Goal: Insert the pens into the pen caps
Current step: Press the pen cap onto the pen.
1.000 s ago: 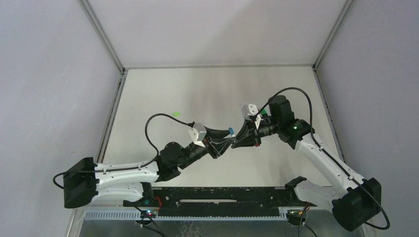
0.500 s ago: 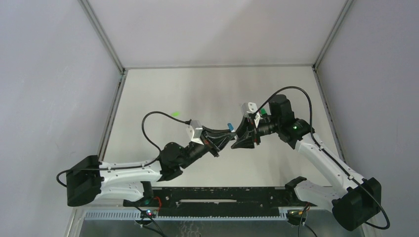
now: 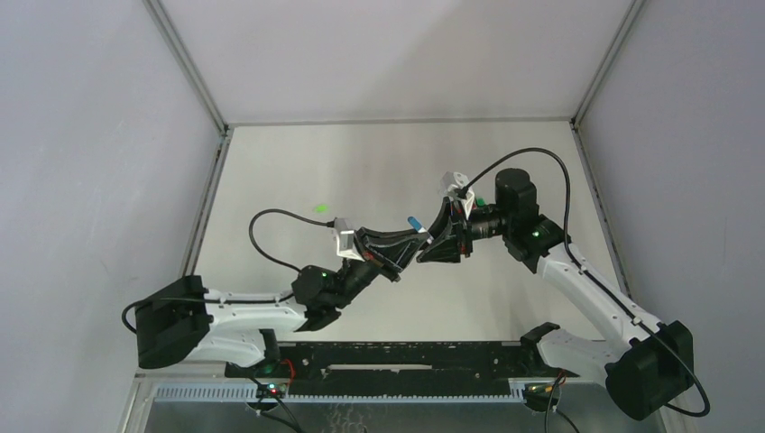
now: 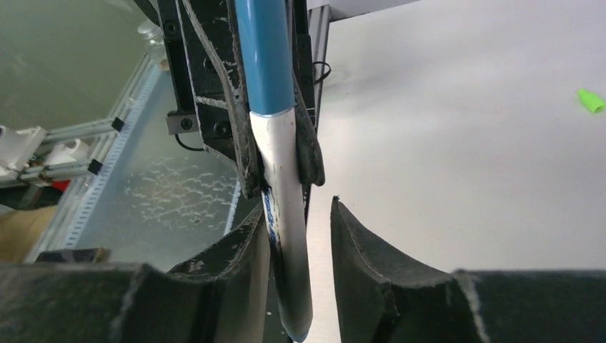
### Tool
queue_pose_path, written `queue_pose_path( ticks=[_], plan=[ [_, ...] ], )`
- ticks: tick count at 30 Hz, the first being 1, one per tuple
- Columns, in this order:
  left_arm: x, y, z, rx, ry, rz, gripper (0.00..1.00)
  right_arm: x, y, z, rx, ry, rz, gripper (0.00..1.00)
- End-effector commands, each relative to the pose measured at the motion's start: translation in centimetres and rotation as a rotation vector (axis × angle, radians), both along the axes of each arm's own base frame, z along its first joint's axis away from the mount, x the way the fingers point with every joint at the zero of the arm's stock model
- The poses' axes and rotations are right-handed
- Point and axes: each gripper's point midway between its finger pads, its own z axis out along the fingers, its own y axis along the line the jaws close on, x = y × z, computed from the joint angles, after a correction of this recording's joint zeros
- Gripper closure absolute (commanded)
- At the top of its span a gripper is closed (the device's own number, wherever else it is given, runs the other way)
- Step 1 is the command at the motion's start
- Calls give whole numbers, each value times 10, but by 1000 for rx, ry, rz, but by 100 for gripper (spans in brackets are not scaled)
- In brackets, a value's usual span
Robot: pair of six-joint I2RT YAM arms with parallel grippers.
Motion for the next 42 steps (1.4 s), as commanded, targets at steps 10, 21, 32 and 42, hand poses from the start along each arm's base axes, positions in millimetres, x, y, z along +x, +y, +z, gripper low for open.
queue_pose_path(
  ticks=[10, 21, 32, 42],
  plan=[
    [4, 14, 8, -77, 23, 32, 78, -7, 2, 14, 36, 6, 47, 100],
    [-20, 41, -35, 130, 104, -35, 14, 0, -3, 4, 9, -47, 20, 100],
    [6, 57, 28, 99, 316, -62, 6, 3, -1, -5, -14, -61, 8, 100],
    [16, 32, 48, 145, 307, -82, 33, 3, -1, -5, -16, -67, 6, 100]
  ],
)
